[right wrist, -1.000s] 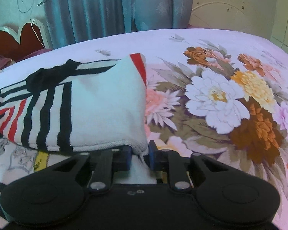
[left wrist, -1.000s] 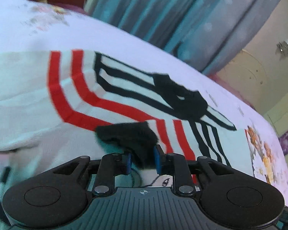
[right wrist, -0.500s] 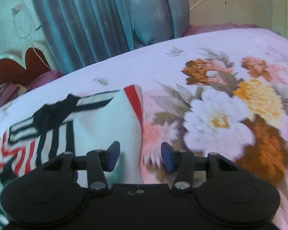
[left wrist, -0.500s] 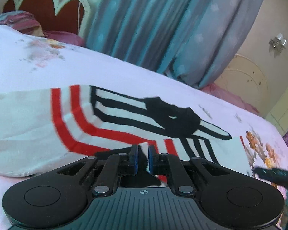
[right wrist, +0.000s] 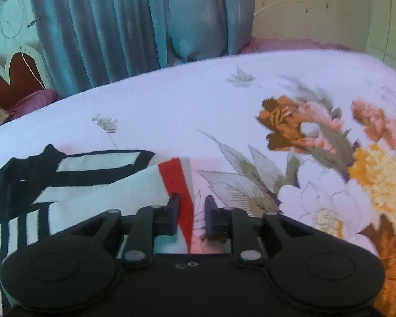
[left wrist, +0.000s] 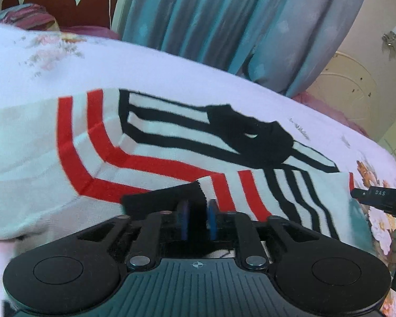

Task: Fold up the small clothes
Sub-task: 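Fold the held sleeve across the body with the left gripper and release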

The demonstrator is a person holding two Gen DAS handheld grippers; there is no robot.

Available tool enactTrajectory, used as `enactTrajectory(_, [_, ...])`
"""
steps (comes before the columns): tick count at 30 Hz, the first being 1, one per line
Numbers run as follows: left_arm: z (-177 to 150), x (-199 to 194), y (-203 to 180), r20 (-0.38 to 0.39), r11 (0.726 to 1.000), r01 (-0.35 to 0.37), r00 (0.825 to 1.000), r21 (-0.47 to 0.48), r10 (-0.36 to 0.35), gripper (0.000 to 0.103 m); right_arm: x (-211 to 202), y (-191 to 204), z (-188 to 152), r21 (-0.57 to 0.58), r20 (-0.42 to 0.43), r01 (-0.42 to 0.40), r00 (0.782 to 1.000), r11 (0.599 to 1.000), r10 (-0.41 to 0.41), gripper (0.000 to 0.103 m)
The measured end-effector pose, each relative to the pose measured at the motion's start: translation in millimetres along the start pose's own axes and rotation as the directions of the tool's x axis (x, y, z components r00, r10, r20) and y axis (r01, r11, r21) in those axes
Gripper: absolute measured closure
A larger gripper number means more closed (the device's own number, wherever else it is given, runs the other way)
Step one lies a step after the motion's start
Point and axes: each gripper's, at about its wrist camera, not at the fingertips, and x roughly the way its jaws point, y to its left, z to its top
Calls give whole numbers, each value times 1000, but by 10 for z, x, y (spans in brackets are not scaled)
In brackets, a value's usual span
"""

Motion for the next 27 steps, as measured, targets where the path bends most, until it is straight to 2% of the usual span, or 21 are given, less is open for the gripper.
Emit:
enactTrajectory(1, [-1,-74,24,14,1000,-10,1000,0,10,42,-103,45,-26,-20,15,-15,1000,1000,15,76])
enactTrajectory(2, [-12,-171,61,36,1000,-30,999,-4,31,21,-226,110,-86,-48,30,-43,999,998,45,72])
enactTrajectory(3, [-23,-274,117,66,999,-50,997,-8,50,18,-300,173,-131,-73,33,-68,997,995,70,68])
enactTrajectory(4, [-35,-362,171,86,998,-62,994,-5,62,18,-394,253,-204,-96,34,-90,995,991,94,68])
enactTrajectory(6, [-45,-474,305,70,997,-76,995,-3,76,18,-566,436,-368,-142,34,-127,990,982,133,69])
enactTrajectory(9, [-95,-669,631,54,990,-121,991,-66,125,18,-752,714,-568,-170,12,-195,980,966,200,61])
enactTrajectory(13, [-207,-964,1166,55,966,-201,976,-165,213,18,-946,1125,-726,-187,-19,-288,957,939,290,60])
enactTrajectory(17, [-332,-1221,1822,40,908,-269,954,-321,297,18,-1086,1533,-832,-226,-45,-356,933,907,356,59])
enactTrajectory(21, [-434,-1425,2409,36,828,-324,924,-458,381,18,-1190,1896,-927,-260,-59,-389,920,884,388,58])
enactTrajectory(24, [-464,-1483,2774,43,778,-337,906,-530,422,18,-1208,2097,-980,-277,-70,-401,915,873,398,57])
enactTrajectory(27, [-441,-1492,3043,72,749,-314,899,-583,433,20,-1192,2236,-1016,-287,-79,-406,913,868,401,57])
